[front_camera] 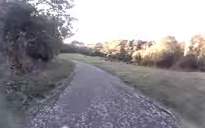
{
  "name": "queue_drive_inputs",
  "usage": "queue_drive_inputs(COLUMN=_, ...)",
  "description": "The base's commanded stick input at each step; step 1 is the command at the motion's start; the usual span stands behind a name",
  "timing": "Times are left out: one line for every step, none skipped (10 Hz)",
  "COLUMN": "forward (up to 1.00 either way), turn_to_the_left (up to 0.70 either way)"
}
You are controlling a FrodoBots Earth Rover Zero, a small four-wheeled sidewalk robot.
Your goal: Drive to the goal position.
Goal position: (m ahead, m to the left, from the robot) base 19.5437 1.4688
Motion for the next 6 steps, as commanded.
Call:
queue_drive_inputs(forward=1.0, turn_to_the_left=0.0)
queue_drive_inputs(forward=1.0, turn_to_the_left=0.0)
queue_drive_inputs(forward=1.0, turn_to_the_left=0.37)
queue_drive_inputs(forward=1.0, turn_to_the_left=0.37)
queue_drive_inputs(forward=1.0, turn_to_the_left=0.38)
queue_drive_inputs(forward=1.0, turn_to_the_left=0.39)
